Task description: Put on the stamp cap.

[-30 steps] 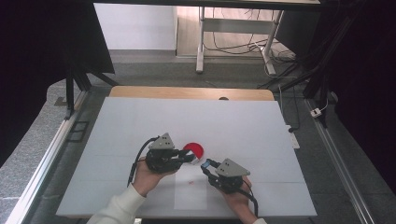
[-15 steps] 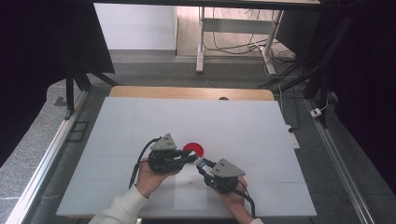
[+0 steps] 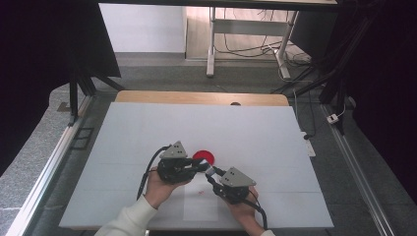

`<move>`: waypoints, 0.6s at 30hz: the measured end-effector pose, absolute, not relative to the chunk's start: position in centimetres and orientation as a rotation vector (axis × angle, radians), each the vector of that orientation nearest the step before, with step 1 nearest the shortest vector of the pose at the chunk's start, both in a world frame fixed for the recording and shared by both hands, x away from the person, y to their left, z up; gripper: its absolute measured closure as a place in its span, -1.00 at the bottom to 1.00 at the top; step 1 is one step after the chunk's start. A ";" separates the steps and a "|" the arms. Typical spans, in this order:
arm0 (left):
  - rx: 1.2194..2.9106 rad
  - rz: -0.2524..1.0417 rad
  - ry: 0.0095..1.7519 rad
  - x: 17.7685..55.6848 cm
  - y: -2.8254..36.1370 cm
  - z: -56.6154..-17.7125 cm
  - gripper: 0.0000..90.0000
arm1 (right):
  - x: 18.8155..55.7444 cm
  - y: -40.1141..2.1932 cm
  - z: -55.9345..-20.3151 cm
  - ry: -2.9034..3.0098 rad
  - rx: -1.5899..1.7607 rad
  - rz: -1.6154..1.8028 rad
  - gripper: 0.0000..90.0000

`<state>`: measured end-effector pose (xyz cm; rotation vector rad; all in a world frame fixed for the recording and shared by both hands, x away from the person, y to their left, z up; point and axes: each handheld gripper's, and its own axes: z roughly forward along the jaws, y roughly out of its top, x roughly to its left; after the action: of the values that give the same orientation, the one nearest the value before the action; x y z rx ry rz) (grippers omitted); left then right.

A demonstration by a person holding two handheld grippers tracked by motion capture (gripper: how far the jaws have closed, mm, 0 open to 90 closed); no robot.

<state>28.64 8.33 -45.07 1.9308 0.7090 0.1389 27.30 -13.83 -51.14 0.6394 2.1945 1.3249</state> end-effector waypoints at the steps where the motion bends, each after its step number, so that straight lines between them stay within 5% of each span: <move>1: 1.931 0.138 0.709 28.7 8.3 -45.1 0.68 | 27.3 -13.8 -51.2 2.196 0.639 1.326 0.43; 18: 1.941 0.134 0.706 28.6 8.2 -45.2 0.68 | 27.2 -13.7 -51.1 2.185 0.639 1.333 0.43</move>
<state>28.65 8.16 -45.24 1.9410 0.7061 0.1337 27.20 -13.71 -51.11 0.6390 2.1848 1.3331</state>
